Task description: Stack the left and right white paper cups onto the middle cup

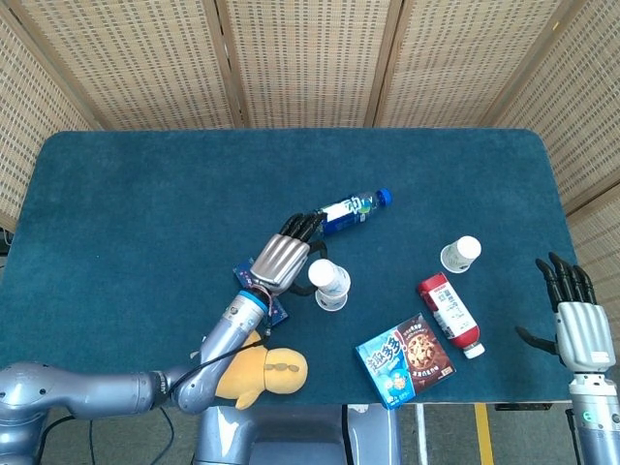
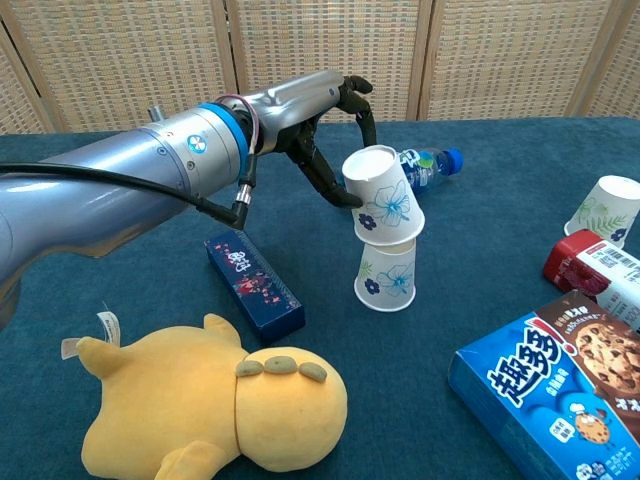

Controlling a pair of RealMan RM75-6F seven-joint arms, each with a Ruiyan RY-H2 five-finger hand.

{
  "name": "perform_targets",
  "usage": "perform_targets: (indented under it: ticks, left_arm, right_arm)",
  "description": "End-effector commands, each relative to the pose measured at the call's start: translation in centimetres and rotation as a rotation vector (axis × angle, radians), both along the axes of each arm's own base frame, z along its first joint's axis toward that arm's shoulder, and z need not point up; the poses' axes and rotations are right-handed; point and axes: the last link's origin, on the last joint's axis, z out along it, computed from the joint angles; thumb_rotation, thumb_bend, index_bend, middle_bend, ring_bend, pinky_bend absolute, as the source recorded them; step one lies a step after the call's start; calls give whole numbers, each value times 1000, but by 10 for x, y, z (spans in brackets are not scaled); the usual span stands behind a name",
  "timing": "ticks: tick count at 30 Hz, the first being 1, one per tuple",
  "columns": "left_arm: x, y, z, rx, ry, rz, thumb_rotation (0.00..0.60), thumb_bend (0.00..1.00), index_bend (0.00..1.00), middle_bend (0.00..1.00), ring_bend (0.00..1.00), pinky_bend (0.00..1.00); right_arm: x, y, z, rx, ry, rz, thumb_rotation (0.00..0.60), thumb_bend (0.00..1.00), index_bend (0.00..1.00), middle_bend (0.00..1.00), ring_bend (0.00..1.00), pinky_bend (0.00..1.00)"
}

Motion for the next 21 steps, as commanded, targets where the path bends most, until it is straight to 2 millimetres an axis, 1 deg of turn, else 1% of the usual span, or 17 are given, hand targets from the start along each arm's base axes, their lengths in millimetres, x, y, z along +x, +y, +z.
perform_targets:
  ticks: [1, 5, 7, 8, 11, 12, 16, 19, 21]
  left_arm:
    - [2, -1, -3, -8, 25, -5, 600, 197, 467, 0, 0, 20]
    - [3, -3, -9, -40, 62, 4, 600, 194, 391, 0, 0, 6]
    - [1, -5, -12, -42, 100, -4, 600, 192, 382, 0, 0, 0]
    - [1, -5, -12, -36, 116, -4, 600, 190, 348, 0, 0, 0]
    - [2, -5, -11, -26, 126, 1, 600, 178, 172, 0, 0, 0]
    - [2, -5, -10, -26, 125, 2, 600, 175, 148, 0, 0, 0]
    - [0, -6, -2, -14, 95, 12, 600, 174, 141, 0, 0, 0]
    - [-10, -9, 12, 29, 77, 16, 600, 174, 141, 0, 0, 0]
    - [-20, -12, 23, 59, 81, 19, 600, 173, 141, 0, 0, 0]
  right_arm:
    - [0, 0, 0, -2, -6, 0, 600, 148, 54, 0, 0, 0]
    - [-1, -1, 1, -6, -10, -2, 600, 148, 55, 0, 0, 0]
    - [-1, -1, 2, -12, -15, -3, 600, 148, 55, 0, 0, 0]
    - [-1, -1, 3, -12, -17, -3, 600, 148, 54, 0, 0, 0]
    - [-1, 0, 2, -7, -20, -2, 600, 148, 55, 0, 0, 0]
    - [-1, 0, 2, -6, -20, -2, 600, 148, 55, 0, 0, 0]
    - [-2, -1, 2, 1, -23, -6, 600, 147, 55, 0, 0, 0]
    - [-2, -1, 1, 5, -18, -5, 600, 147, 55, 0, 0, 0]
    - [-2, -1, 1, 5, -16, -6, 600, 147, 55, 0, 0, 0]
